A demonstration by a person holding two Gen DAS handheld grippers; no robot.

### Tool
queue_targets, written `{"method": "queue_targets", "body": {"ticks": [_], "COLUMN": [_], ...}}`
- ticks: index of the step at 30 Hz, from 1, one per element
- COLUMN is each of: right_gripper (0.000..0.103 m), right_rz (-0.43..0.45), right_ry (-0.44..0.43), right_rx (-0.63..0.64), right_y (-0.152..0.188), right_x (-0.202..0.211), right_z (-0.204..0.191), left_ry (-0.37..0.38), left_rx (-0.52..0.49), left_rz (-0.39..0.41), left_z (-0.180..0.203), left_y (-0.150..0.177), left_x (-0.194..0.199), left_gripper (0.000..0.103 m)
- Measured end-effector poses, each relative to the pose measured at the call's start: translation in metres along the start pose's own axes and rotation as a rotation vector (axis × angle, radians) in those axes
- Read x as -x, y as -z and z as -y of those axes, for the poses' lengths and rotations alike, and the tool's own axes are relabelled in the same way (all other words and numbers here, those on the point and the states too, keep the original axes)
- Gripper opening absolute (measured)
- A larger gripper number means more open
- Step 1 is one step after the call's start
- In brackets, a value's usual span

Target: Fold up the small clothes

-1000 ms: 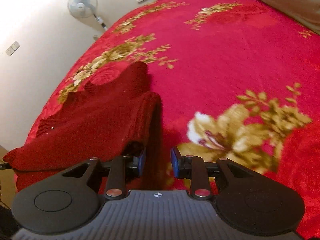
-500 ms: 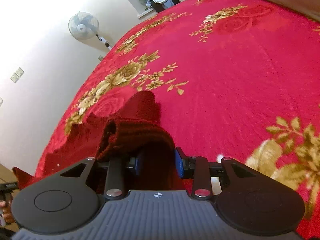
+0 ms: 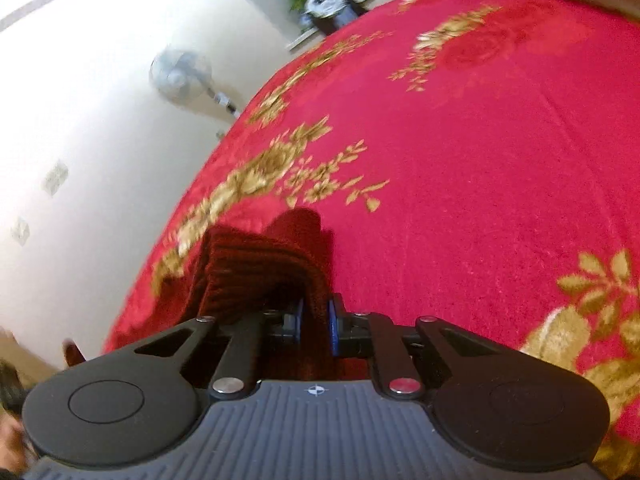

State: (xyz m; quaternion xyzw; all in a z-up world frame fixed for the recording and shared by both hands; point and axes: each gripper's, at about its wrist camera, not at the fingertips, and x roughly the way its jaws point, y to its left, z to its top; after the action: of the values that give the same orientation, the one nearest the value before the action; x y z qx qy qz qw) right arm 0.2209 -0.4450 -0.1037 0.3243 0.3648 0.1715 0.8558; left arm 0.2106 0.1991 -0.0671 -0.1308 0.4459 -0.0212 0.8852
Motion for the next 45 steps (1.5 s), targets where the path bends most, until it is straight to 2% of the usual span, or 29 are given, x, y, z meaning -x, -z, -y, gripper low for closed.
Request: {"method": "queue_targets", "body": {"ticks": [3,5,7,9,10,11,17,19,20,21,22,23,24,27,28,29,31,32,33,36,43,44,45], "right_gripper": [0.012,0.012,0.013,0.023,0.028,0.039,0.05,0.05,0.044,0.027,0.017,0.013,0.012,0.011,0.011,0.011,0.012,0.016,0.019,0.027,0.027,0.024,0.012], "right_rz": [-0.032,-0.034,-0.02,-0.018,-0.017,-0.018,-0.038,-0.049,-0.055,-0.048,-0.034,-0.018,0.015,0.147,0.165,0.148,0.075,0.033,0.003,-0.035,-0.037,-0.043,-0.043], "right_ry": [0.05,0.077,0.059,0.026,0.022,0.015,-0.022,-0.026,-0.024,-0.008,0.012,0.024,0.018,-0.081,-0.081,-0.037,0.077,0.119,0.129,0.129,0.11,0.116,0.121], "right_rx": [-0.059,-0.002,0.029,0.022,0.015,0.01,0.009,0.031,0.057,0.087,0.119,0.132,0.128,0.104,0.107,0.118,0.124,0.104,0.08,0.068,0.124,0.141,0.155], "right_y": [0.0,0.004,0.004,0.002,0.002,0.002,0.003,0.004,0.005,0.005,0.005,0.003,-0.001,-0.007,-0.008,-0.008,-0.005,-0.003,-0.001,0.0,0.001,0.002,0.001], "right_x": [-0.004,-0.004,-0.001,0.001,0.001,0.001,-0.003,-0.005,-0.006,-0.006,-0.005,-0.004,0.0,0.018,0.018,0.014,-0.002,-0.009,-0.014,-0.014,-0.011,-0.013,-0.016], "right_z": [0.008,0.001,-0.005,-0.005,-0.004,-0.004,-0.005,-0.009,-0.012,-0.015,-0.019,-0.022,-0.023,-0.022,-0.023,-0.025,-0.024,-0.02,-0.015,-0.013,-0.019,-0.023,-0.027], "left_ry": [-0.012,-0.005,-0.002,0.007,0.009,0.009,0.012,-0.005,-0.01,-0.014,-0.013,-0.017,-0.019,-0.004,-0.031,-0.065,-0.105,-0.108,-0.107,-0.085,-0.097,-0.098,-0.099], "left_rx": [0.077,0.054,0.031,0.029,0.029,0.033,0.037,0.003,-0.019,-0.039,-0.064,-0.08,-0.091,-0.075,-0.061,-0.039,0.018,0.041,0.051,0.043,0.017,0.015,0.011], "left_rz": [-0.086,-0.078,-0.06,-0.045,-0.037,-0.029,0.001,0.007,0.011,0.018,0.037,0.067,0.111,0.241,0.236,0.191,0.016,-0.047,-0.06,-0.019,-0.004,0.002,0.014], "left_z": [-0.011,-0.007,-0.003,-0.001,-0.001,-0.002,0.0,0.006,0.009,0.012,0.016,0.017,0.018,0.017,0.015,0.013,0.005,0.002,0.002,0.004,0.006,0.006,0.007], "left_y": [0.002,0.001,0.001,0.0,0.0,-0.001,-0.006,-0.007,-0.007,-0.008,-0.009,-0.01,-0.011,-0.016,-0.017,-0.018,-0.015,-0.012,-0.012,-0.014,-0.015,-0.016,-0.015], "left_x": [-0.013,-0.01,-0.007,-0.006,-0.005,-0.004,-0.004,-0.005,-0.006,-0.006,-0.004,-0.001,0.006,0.022,0.019,0.01,-0.018,-0.027,-0.029,-0.022,-0.019,-0.019,-0.017], "left_gripper": [0.016,0.016,0.017,0.018,0.022,0.024,0.026,0.025,0.023,0.017,0.012,0.012,0.011,0.011,0.011,0.012,0.013,0.015,0.016,0.017,0.014,0.013,0.012]}}
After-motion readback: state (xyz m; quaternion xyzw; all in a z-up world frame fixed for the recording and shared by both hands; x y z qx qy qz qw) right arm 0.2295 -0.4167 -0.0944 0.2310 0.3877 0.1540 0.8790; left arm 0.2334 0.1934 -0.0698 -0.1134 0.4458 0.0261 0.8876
